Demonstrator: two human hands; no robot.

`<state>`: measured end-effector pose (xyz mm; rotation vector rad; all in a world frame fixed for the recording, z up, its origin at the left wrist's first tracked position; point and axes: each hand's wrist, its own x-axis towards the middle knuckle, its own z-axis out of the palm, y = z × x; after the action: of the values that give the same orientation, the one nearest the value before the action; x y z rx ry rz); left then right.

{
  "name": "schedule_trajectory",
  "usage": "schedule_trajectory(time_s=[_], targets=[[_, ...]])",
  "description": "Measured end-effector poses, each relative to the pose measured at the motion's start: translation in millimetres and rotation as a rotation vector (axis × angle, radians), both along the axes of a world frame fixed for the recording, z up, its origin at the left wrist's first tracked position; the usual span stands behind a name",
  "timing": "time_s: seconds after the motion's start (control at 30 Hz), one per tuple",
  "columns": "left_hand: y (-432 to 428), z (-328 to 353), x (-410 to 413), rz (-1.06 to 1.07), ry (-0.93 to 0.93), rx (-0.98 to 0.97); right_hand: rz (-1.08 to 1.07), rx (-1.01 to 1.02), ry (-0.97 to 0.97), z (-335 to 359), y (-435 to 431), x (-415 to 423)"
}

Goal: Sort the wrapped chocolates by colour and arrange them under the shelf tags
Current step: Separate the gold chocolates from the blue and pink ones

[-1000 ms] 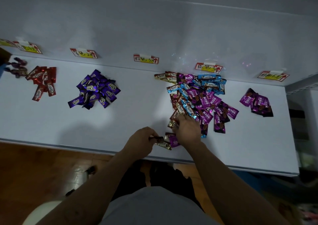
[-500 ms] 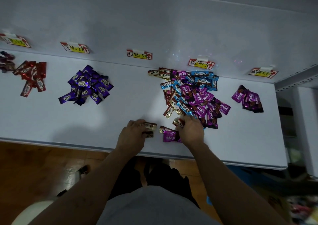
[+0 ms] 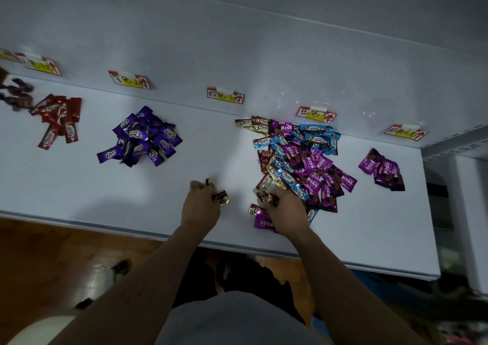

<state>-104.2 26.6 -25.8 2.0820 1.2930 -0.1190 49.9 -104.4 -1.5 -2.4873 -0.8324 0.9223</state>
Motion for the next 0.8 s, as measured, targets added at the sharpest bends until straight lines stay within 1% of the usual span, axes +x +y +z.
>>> schedule_trajectory(time_s=[0.2, 0.3, 0.47, 0.57, 0.63, 0.7, 0.8], targets=[[1, -3, -2, -0.019, -0.003, 0.022, 0.013, 0.016, -0.002, 10, 20, -19], [4, -3, -6, -0.007, -0.067, 0.020, -0.002, 0.034, 0.011, 14, 29, -29], [12, -5, -13, 0.009, -0.147, -0.027, -0.069, 0.024, 0.074, 12, 35, -45], [17, -5, -16, 0.001, -0.124, -0.068, -0.135, 0.022, 0.110, 13, 42, -54], [23, -4, -21, 0.055, -0.131, -0.107, -0.209, 0.033, 0.155, 11, 48, -63], [30, -3, -25, 0.154, -0.159, -0.150, -0.277, 0.035, 0.185, 10, 54, -71], [39, 0, -30, 0.254, -0.191, -0.218, -0.332, 0.058, 0.205, 4, 63, -83]])
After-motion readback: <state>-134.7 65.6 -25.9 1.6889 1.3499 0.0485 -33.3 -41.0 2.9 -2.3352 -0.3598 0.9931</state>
